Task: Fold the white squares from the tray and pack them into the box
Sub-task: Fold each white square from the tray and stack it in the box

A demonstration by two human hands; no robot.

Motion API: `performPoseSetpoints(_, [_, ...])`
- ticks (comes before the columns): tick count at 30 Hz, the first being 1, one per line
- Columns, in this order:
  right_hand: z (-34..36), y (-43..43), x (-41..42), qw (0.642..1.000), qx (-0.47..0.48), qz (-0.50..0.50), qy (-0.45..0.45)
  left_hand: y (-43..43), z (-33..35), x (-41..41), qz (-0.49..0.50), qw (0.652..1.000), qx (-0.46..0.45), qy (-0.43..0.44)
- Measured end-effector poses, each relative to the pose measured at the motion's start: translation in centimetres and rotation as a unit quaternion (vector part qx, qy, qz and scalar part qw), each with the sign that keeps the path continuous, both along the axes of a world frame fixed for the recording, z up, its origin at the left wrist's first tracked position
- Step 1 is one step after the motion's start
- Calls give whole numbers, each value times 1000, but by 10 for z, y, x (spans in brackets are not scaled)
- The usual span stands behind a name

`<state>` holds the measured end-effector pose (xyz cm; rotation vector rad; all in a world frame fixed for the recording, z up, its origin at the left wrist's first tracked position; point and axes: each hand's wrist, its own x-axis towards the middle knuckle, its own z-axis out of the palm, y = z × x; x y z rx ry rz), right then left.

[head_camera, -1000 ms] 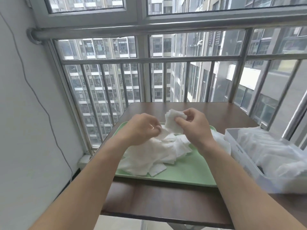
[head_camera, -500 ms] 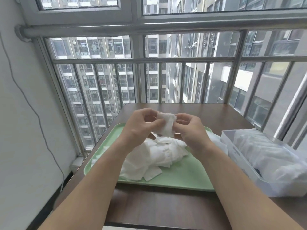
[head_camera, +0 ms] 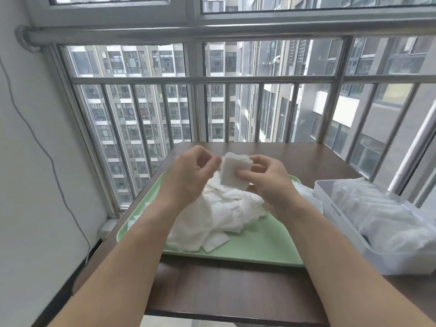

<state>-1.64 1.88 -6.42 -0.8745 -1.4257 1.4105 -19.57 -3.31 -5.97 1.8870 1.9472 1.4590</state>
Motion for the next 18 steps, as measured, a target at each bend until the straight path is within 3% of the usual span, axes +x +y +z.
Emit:
performPoseSetpoints(3, [0, 5, 4, 996, 0, -88, -30, -4, 6, -16, 50, 994, -67, 73])
performPoseSetpoints(8, [1, 4, 6, 994, 11, -95, -47, -24, 15, -38, -2, 963, -245, 114])
performPoseSetpoints(14, [1, -4, -1, 996, 61, -35, -60, -35, 22, -50, -80, 942, -312, 96])
performPoseSetpoints(18, [0, -5, -3, 994, 73, -27, -71, -37, 19, -56, -79, 940, -324, 74])
